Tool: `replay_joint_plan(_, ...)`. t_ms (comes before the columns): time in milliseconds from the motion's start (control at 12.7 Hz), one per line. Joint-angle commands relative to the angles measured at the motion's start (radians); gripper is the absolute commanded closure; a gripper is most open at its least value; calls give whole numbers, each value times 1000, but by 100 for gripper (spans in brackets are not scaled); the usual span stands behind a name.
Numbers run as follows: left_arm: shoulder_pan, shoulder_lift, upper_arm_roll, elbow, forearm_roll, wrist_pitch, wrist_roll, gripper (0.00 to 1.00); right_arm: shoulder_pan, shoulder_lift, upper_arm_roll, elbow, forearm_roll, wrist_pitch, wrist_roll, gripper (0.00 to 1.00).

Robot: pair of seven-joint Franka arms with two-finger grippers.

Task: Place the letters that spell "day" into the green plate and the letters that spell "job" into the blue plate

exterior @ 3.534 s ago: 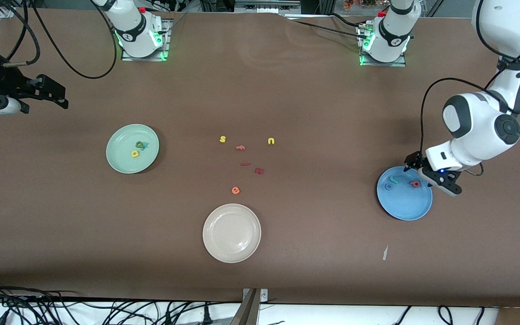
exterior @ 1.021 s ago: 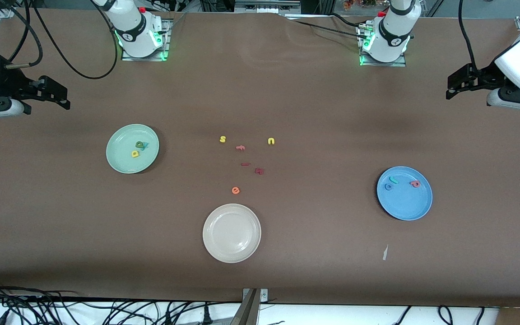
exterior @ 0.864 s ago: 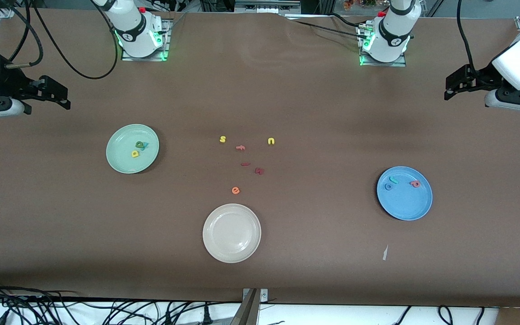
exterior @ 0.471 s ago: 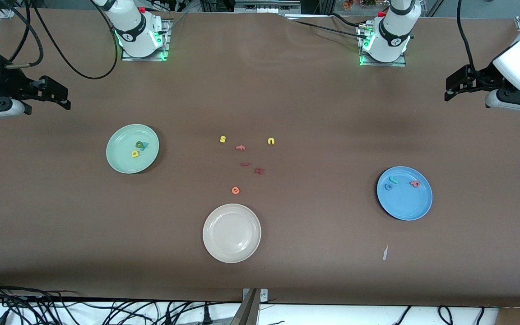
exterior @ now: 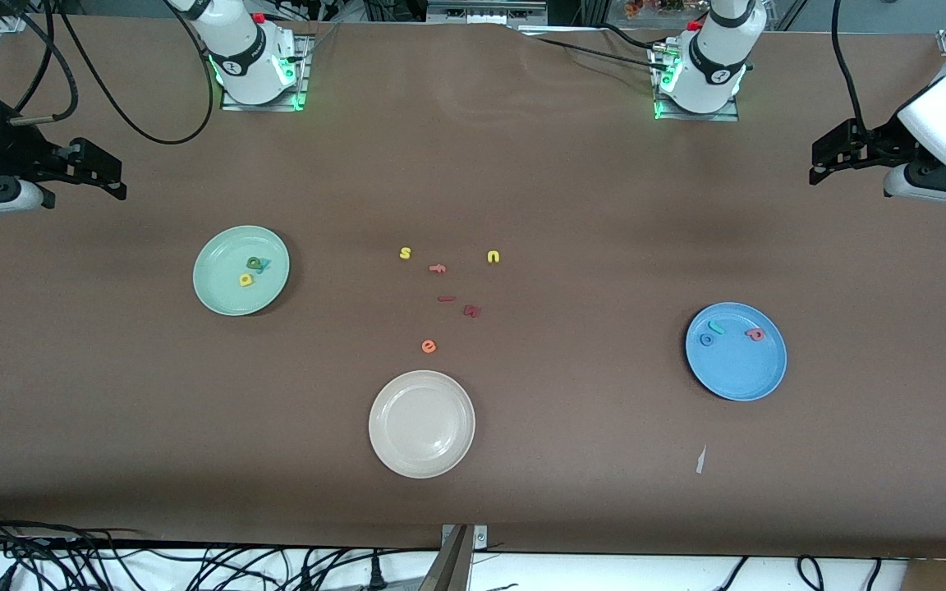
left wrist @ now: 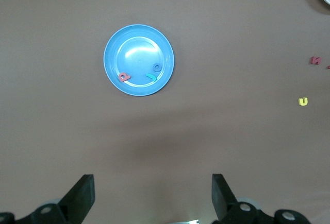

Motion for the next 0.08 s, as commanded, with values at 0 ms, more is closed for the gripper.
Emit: replay_joint_plan(0,0,15,0,30,3,-31,-8,0,-2,17,0,31,-16,-13,-7,0)
